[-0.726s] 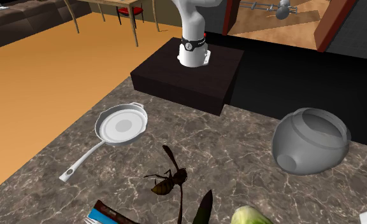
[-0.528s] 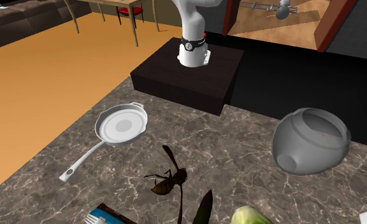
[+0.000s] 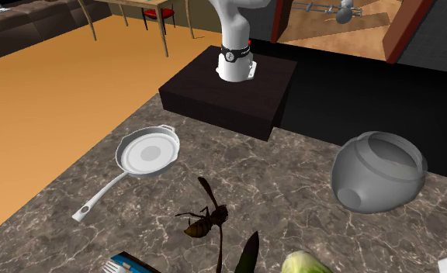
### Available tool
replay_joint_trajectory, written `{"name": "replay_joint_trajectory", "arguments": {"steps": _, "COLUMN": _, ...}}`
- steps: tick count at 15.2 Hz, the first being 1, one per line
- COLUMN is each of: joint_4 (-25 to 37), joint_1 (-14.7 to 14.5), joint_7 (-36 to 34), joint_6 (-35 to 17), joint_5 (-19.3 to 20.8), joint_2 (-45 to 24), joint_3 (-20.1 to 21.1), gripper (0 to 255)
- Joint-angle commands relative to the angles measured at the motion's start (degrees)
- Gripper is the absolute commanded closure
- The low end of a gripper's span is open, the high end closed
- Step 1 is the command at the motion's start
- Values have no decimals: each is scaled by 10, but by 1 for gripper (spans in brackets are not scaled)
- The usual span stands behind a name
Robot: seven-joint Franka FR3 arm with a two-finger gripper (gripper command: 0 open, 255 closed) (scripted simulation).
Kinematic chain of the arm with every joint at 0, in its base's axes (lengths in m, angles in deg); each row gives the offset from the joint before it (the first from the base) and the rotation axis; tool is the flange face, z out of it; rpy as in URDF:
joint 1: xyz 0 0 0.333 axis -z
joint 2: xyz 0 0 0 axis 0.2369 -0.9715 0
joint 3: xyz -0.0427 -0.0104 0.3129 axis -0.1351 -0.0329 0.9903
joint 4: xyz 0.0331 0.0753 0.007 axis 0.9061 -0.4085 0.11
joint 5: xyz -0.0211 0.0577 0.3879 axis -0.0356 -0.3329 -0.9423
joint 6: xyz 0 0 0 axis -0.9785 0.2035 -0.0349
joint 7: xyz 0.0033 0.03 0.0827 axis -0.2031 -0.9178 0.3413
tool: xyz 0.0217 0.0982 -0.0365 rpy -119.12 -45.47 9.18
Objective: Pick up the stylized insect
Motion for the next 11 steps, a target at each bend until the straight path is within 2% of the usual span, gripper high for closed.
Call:
{"name": "replay_joint_trajectory", "arguments": {"steps": 1, "joint_4": -11, "joint_1": -8, "joint_7": 14, "joint_6": -46, "joint_5": -14, "joint_2": -33, "joint_3": -7, "gripper": 0}}
{"name": "replay_joint_trajectory", "arguments": {"steps": 7, "joint_4": -29, "joint_1": -39, "joint_7": 72, "joint_6": -167, "joint_5": -69, "joint_2": -139, "joint_3": -34, "gripper": 0}}
{"name": "replay_joint_trajectory", "arguments": {"steps": 11, "joint_4": -21, "joint_1": -69, "joint_7": 128, "joint_6": -238, "joint_5": -127, "joint_2": -223, "joint_3": -54, "gripper": 0}}
